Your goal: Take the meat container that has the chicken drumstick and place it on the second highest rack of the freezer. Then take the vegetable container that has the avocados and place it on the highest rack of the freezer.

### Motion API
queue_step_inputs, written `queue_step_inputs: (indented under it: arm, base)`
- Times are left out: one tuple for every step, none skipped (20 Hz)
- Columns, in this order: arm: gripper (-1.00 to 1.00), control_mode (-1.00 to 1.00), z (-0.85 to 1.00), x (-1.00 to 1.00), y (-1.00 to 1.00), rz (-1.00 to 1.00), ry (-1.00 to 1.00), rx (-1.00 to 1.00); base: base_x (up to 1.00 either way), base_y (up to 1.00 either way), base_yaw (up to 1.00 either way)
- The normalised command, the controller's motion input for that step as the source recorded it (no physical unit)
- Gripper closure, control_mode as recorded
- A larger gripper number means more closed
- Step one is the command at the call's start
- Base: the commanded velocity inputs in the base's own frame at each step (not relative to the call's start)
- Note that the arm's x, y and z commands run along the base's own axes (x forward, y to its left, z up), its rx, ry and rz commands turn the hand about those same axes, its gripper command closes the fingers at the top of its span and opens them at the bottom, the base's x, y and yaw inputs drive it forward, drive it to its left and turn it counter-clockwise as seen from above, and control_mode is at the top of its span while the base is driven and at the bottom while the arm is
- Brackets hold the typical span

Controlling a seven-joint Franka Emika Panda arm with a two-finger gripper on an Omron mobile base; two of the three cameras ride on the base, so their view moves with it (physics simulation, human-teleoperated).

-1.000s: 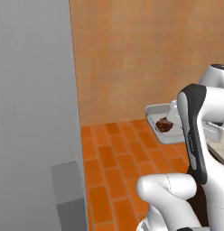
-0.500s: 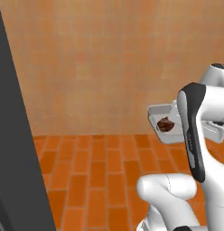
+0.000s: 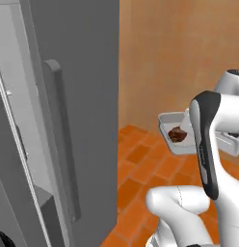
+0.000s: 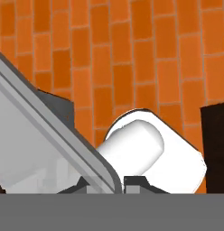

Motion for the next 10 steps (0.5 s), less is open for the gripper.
queue_step_inputs:
  arm:
    - [1.00, 1.00, 0.00, 0.00, 0.00, 0.00, 0.00, 0.00]
    - [1.00, 1.00, 0.00, 0.00, 0.00, 0.00, 0.00, 0.00]
    - [1.00, 1.00, 0.00, 0.00, 0.00, 0.00, 0.00, 0.00]
    - [1.00, 1.00, 0.00, 0.00, 0.00, 0.00, 0.00, 0.00]
    - [1.00, 1.00, 0.00, 0.00, 0.00, 0.00, 0.00, 0.00]
    - [1.00, 1.00, 0.00, 0.00, 0.00, 0.00, 0.00, 0.00]
    - [1.00, 1.00, 0.00, 0.00, 0.00, 0.00, 0.00, 0.00]
    - [1.00, 1.00, 0.00, 0.00, 0.00, 0.00, 0.00, 0.00]
    - [1.00, 1.00, 0.00, 0.00, 0.00, 0.00, 0.00, 0.00]
    - [1.00, 1.00, 0.00, 0.00, 0.00, 0.00, 0.00, 0.00]
  base:
    - [0.39, -0.08, 0.86]
    - [0.34, -0.09, 0.85]
    - [0.23, -0.29, 0.79]
    - [0.21, -0.48, 0.73]
    - [0.18, -0.66, 0.67]
    - [0.17, -0.70, 0.65]
    - [0.16, -0.63, 0.66]
    - [0.13, -0.53, 0.69]
    - [0.09, -0.41, 0.72]
    - [0.07, -0.26, 0.73]
